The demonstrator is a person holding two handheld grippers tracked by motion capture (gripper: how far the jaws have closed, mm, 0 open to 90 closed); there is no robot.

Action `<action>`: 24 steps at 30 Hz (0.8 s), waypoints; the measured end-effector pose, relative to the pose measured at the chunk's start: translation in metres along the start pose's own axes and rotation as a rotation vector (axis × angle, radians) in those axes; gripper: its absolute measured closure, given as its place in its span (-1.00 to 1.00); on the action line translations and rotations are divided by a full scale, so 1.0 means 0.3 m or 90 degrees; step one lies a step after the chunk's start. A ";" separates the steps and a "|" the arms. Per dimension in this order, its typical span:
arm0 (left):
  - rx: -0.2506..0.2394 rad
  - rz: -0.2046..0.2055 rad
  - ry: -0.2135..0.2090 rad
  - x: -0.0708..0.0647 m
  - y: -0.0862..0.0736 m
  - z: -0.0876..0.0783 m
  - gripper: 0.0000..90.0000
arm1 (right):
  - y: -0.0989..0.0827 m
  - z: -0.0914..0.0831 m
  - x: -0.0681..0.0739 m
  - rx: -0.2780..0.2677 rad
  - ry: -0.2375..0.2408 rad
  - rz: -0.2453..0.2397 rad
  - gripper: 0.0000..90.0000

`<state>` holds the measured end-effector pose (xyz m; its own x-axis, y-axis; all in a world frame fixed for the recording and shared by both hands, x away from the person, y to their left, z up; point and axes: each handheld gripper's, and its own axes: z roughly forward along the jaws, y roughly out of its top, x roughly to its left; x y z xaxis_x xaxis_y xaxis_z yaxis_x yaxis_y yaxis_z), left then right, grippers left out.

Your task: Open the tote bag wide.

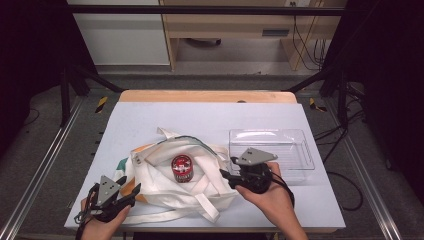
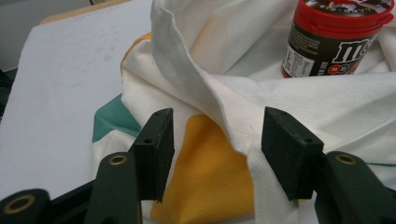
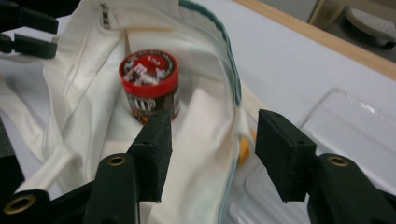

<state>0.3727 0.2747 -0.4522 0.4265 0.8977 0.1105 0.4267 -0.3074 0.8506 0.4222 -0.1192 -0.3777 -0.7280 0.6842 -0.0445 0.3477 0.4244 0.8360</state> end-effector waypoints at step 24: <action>0.017 0.025 -0.022 -0.029 0.004 0.024 0.18 | 0.253 0.345 -0.022 0.116 0.003 -0.096 -0.07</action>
<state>0.3752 0.2642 -0.4558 0.4709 0.8733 0.1252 0.4301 -0.3512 0.8317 0.5146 -0.0302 -0.3705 -0.7826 0.6022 -0.1578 0.3357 0.6217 0.7076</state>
